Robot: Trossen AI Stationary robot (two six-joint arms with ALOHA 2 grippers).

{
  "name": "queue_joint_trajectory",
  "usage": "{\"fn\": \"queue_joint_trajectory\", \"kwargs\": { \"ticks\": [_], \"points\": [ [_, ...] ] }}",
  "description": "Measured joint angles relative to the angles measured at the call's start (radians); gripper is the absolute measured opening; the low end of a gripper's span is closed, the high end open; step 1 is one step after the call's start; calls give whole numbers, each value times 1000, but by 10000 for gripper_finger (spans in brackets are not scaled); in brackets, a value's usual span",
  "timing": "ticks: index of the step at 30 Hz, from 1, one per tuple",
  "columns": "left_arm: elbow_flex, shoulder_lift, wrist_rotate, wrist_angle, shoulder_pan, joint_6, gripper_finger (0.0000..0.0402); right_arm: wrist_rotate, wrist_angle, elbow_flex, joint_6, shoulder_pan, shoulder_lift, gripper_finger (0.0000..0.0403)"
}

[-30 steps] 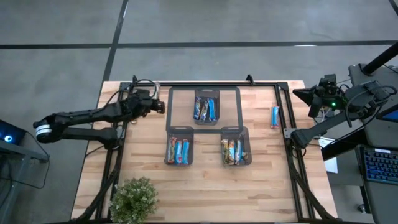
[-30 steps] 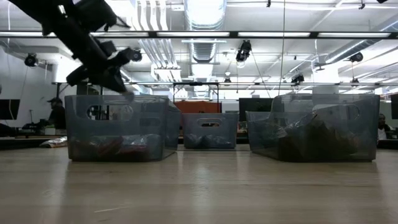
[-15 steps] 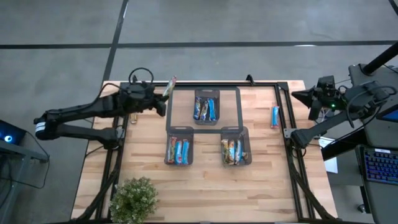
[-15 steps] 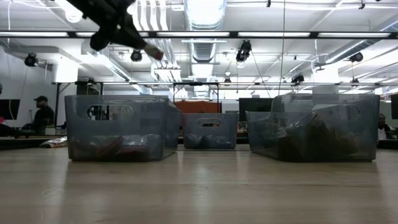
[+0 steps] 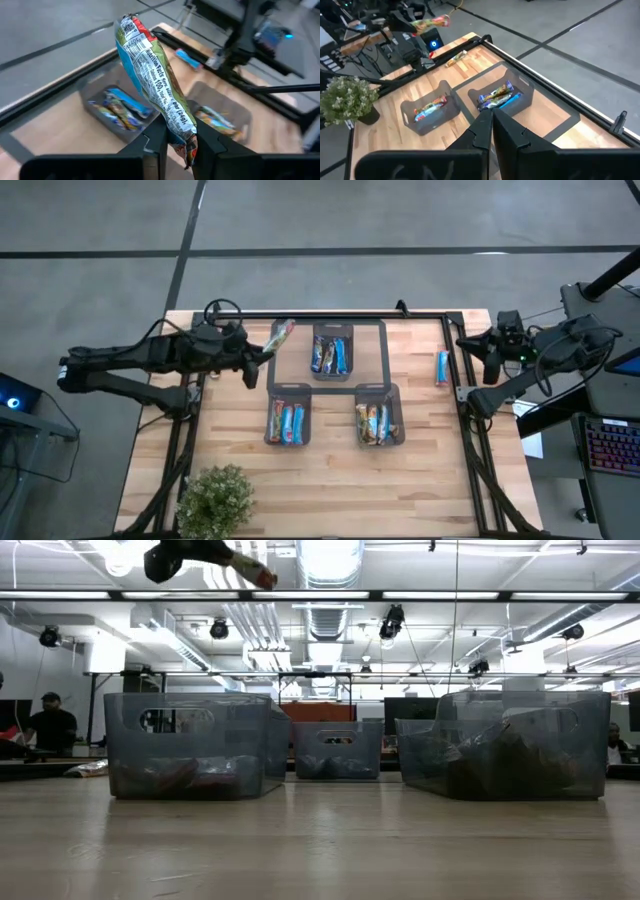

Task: Pick and place Granola Bars by type
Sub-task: Put the red granola bar into the bottom left black bin

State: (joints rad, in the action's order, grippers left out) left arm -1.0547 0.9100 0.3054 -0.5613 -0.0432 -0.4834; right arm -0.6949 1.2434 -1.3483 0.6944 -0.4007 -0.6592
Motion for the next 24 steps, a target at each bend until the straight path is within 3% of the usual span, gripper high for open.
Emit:
{"fn": "queue_joint_trajectory", "kwargs": {
  "ticks": [17,24],
  "points": [
    [-11,15,10,-28,198,-182,44,15,-28,0,2,0,-30,8],
    [-6,51,10,-41,254,-338,44,16,-28,0,2,0,-30,8]
  ]
}}
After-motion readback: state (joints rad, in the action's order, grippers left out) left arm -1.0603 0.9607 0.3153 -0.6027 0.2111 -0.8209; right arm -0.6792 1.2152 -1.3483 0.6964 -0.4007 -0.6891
